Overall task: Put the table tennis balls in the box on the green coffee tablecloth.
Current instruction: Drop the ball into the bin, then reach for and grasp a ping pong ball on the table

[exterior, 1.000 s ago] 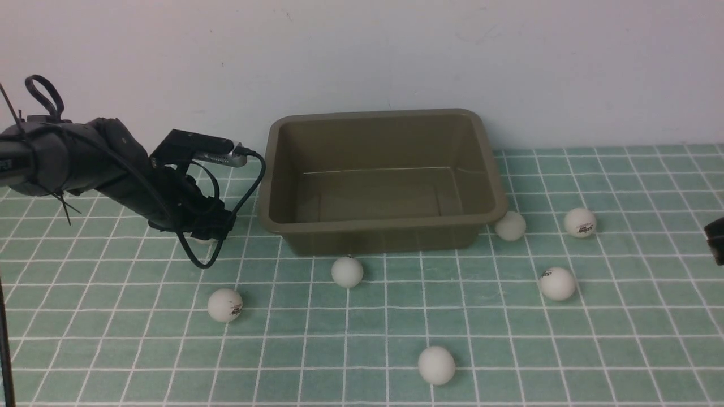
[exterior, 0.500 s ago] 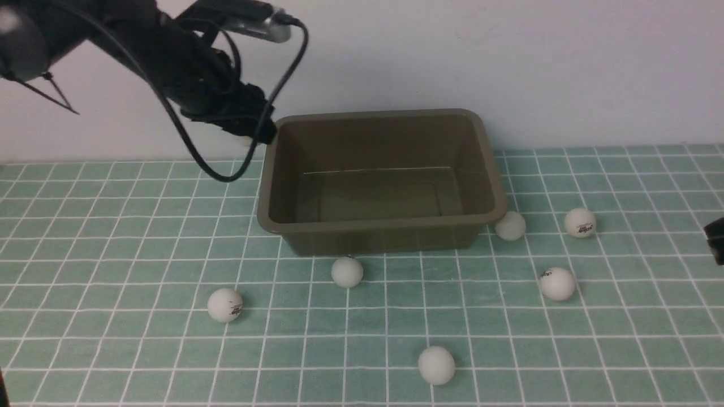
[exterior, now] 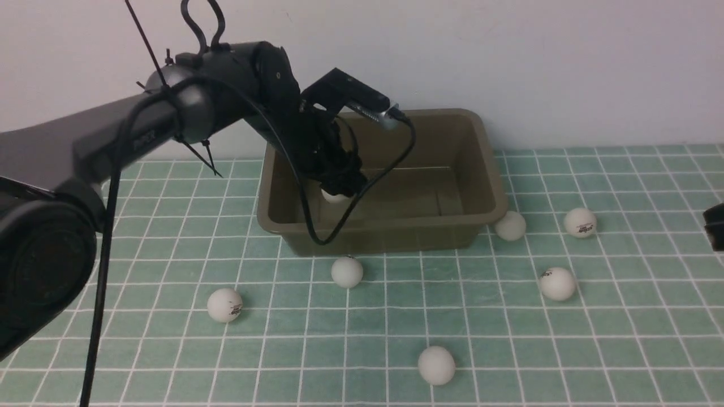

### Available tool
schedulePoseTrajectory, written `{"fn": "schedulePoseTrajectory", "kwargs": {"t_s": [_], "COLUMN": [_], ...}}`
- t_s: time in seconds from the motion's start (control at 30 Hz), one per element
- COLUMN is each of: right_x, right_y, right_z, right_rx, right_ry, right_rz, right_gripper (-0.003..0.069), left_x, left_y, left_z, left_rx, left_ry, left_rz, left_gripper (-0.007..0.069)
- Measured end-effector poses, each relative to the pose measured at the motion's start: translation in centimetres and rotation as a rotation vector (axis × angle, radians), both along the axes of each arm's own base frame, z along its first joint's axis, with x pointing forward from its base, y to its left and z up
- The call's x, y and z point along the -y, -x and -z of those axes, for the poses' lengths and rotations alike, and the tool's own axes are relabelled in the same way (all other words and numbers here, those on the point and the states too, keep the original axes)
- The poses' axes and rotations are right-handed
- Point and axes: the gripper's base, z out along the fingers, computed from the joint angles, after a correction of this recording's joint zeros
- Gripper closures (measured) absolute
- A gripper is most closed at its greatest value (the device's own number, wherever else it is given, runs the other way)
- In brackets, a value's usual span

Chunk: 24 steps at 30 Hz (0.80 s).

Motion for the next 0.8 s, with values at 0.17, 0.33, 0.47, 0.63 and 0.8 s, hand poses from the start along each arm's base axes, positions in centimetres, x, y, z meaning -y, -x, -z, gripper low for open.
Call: {"fn": "schedulePoseTrajectory", "kwargs": {"t_s": [0.17, 0.33, 0.47, 0.63, 0.8], "right_x": [0.6, 1.1, 0.5, -1.5, -2.4], "right_y": [-4.3, -10.2, -13.4, -16.3, -16.8], "right_z": [3.8, 5.9, 6.5, 8.4, 7.8], "right_rx": [-0.033, -0.056, -0.086, -0.158, -0.199], "right_ry": [-0.028, -0.066, -0.104, -0.126, -0.091], "right_rz": [0.066, 0.097, 0.095, 0.100, 0.065], "right_gripper": [0.0669, 0.0669, 0.0669, 0.0663, 0.0573], "left_x": [-1.0, -2.3, -3.0, -4.2, -5.9], "left_y": [1.5, 2.9, 4.6, 8.4, 13.1], "left_z": [-2.8, -6.6, -10.6, -15.1, -16.4], "left_rx": [-0.149, -0.113, -0.043, 0.017, 0.001], "left_ry": [-0.096, -0.152, -0.100, -0.036, -0.047], "left_rz": [-0.021, -0.076, -0.132, -0.149, -0.149], "left_gripper": [0.0138, 0.0217, 0.0268, 0.0272, 0.0272]}}
